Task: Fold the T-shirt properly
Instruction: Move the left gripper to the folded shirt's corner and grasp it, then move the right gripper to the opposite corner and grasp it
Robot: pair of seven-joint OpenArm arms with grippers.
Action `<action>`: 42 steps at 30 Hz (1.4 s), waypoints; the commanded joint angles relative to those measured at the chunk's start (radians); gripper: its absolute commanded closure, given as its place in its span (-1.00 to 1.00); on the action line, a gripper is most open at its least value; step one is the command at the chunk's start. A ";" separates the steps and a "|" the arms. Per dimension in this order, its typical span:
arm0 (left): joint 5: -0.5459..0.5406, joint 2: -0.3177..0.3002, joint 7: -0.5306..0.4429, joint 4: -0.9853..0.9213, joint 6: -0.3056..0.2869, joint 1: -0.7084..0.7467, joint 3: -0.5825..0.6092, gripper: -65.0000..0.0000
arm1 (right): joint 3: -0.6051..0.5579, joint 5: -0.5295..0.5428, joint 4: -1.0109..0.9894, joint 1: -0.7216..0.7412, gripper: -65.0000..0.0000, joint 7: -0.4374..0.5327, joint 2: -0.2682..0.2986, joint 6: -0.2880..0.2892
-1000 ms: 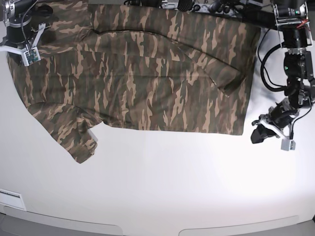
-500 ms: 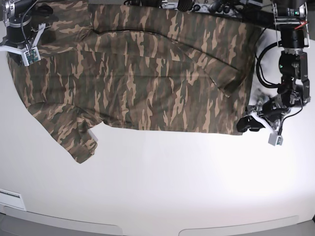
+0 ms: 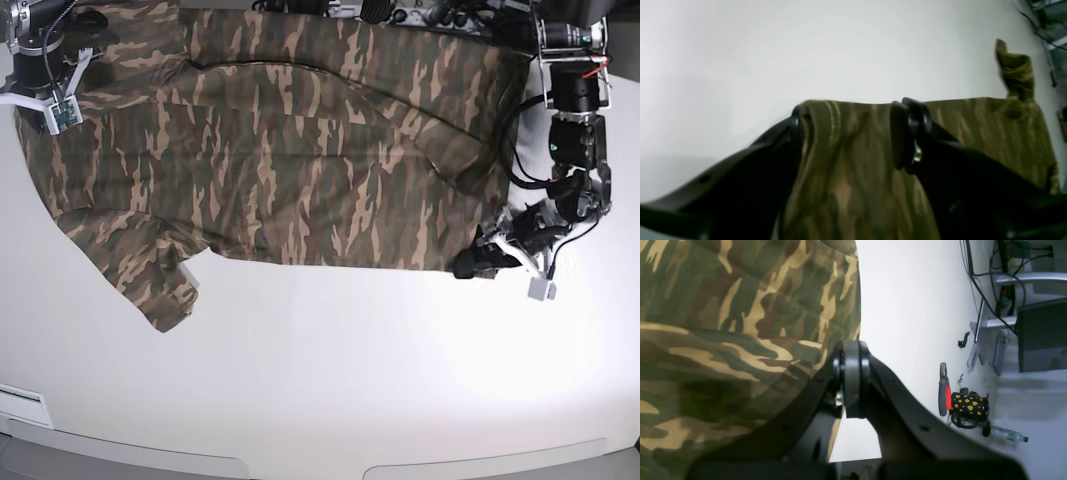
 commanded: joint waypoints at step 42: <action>0.051 -0.015 0.061 -0.002 -0.029 -0.009 0.007 1.00 | 0.006 1.086 -1.430 1.328 -0.03 -0.116 0.011 0.657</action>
